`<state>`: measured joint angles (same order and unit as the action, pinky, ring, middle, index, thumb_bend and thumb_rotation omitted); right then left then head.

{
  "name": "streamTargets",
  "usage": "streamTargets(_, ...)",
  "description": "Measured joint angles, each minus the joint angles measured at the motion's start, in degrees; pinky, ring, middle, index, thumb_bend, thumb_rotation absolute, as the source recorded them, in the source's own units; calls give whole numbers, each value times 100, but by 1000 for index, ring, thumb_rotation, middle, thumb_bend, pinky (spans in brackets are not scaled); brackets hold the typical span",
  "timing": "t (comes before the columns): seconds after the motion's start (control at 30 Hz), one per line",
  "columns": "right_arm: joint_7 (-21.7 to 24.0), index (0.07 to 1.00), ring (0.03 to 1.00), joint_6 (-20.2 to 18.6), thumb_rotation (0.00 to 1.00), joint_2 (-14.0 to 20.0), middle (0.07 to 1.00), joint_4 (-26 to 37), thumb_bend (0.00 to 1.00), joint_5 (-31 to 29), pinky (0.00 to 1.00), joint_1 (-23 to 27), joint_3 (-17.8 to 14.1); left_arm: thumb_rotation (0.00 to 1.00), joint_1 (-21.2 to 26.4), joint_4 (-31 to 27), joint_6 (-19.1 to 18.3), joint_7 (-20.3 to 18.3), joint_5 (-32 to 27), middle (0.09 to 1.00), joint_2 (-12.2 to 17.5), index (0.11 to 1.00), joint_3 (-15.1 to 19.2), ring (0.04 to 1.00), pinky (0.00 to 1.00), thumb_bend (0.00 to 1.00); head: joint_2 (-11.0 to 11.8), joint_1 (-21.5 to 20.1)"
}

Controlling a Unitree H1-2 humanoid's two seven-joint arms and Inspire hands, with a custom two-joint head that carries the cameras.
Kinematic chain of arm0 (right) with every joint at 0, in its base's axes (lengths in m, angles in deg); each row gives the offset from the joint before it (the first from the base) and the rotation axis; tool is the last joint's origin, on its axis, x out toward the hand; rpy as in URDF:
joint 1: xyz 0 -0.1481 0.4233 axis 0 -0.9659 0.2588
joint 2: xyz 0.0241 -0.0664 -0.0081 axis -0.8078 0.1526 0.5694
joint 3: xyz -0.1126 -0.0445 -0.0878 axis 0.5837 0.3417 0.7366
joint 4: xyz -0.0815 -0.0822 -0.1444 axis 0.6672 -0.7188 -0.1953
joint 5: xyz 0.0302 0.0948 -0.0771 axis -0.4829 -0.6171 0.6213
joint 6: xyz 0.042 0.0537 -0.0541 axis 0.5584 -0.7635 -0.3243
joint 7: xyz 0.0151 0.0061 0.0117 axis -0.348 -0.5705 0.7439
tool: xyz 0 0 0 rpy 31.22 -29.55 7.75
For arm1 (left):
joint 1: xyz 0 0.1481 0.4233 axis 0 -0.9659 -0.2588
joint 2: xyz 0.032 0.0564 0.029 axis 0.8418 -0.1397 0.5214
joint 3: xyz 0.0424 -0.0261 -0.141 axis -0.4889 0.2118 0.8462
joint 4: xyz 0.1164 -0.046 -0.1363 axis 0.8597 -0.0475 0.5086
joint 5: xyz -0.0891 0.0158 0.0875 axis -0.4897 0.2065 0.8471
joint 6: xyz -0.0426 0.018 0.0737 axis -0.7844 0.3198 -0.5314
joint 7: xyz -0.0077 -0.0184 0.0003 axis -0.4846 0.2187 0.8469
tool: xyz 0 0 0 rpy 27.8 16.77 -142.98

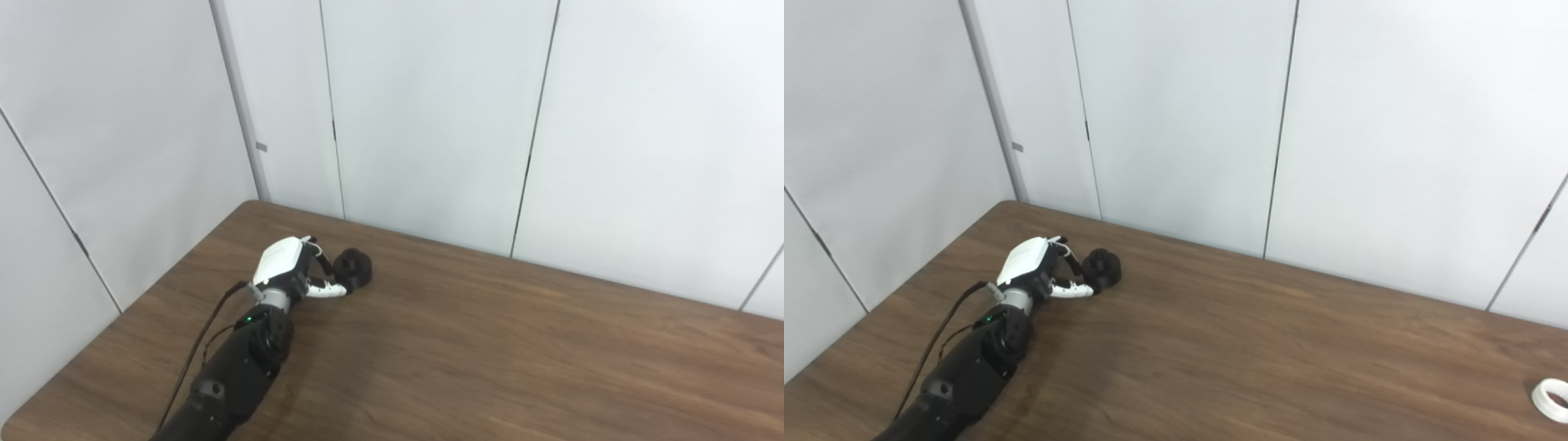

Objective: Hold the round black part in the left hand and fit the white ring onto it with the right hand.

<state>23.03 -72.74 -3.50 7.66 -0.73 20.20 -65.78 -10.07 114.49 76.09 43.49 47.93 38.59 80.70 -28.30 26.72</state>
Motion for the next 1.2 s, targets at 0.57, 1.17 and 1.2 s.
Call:
streamTargets(0.57, 34, 925, 958, 6, 420, 8, 1000, 1, 381, -27, 872, -15, -1, 260, 242, -288, -970, -874, 80, 1000, 232, 886, -478, 1000, 1000, 1000, -35, -35)
streamTargets(1.17, 155, 930, 952, 7, 513, 99, 995, 37, 475, -115, 890, -92, -4, 349, 362, -385, -1189, -1135, -60, 1000, 239, 999, -498, 1000, 1000, 1000, -114, -79)
streamTargets(1.2, 156, 931, 952, 7, 514, 99, 997, 37, 479, -113, 889, -92, -4, 360, 297, -513, -1183, -1135, -68, 1000, 237, 1000, -478, 1000, 1000, 1000, -114, -79)
